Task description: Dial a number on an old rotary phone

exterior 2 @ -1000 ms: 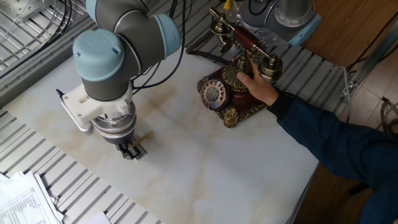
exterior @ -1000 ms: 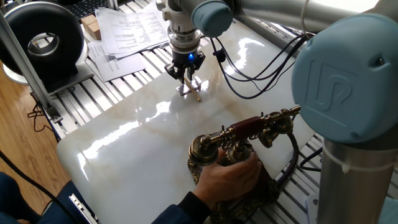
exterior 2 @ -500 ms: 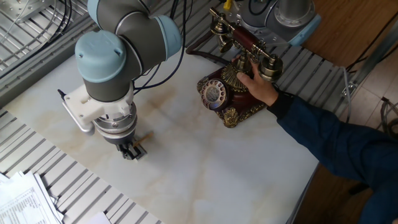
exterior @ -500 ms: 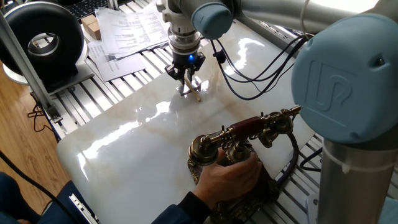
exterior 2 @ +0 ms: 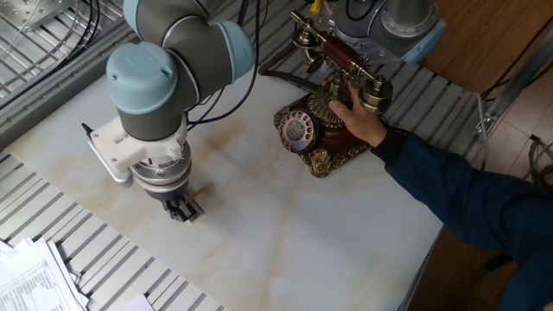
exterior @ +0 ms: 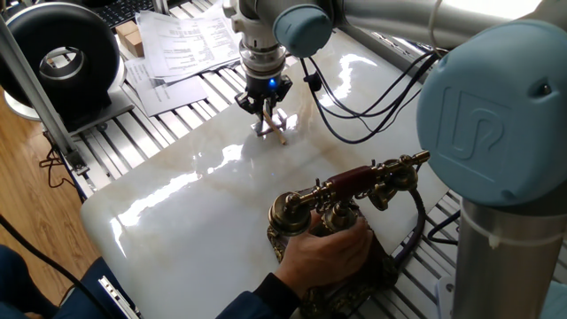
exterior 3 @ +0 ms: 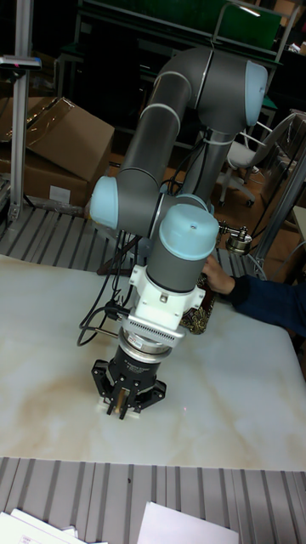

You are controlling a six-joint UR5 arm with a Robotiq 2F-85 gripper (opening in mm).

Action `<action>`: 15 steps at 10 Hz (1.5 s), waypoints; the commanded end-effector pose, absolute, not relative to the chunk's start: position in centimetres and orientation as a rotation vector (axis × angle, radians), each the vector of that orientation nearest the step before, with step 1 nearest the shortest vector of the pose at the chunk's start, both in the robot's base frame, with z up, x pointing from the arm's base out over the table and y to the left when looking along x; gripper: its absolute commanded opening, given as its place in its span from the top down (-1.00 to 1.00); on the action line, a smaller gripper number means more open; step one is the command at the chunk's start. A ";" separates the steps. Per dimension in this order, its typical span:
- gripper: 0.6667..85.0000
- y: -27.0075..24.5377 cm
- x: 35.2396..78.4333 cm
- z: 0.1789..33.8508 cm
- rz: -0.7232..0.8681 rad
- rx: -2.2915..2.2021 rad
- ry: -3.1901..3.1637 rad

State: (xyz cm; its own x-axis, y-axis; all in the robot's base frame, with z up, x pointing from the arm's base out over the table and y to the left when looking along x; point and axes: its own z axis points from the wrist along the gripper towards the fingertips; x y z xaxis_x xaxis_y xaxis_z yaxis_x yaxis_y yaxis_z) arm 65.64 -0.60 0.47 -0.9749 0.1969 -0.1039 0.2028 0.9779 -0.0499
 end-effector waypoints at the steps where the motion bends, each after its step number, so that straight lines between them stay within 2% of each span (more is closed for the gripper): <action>1: 0.67 -0.5 65.6 0.5 -0.078 0.345 3.024; 2: 0.76 -0.5 65.6 0.5 -0.075 0.357 3.023; 3: 0.96 -0.5 65.6 0.6 -0.075 0.369 3.024; 6: 0.98 -0.5 66.2 2.2 -0.081 0.379 3.052; 12: 0.98 -2.9 68.4 9.5 -0.148 0.300 3.015; 15: 0.98 -3.9 67.5 12.5 -0.222 0.255 2.973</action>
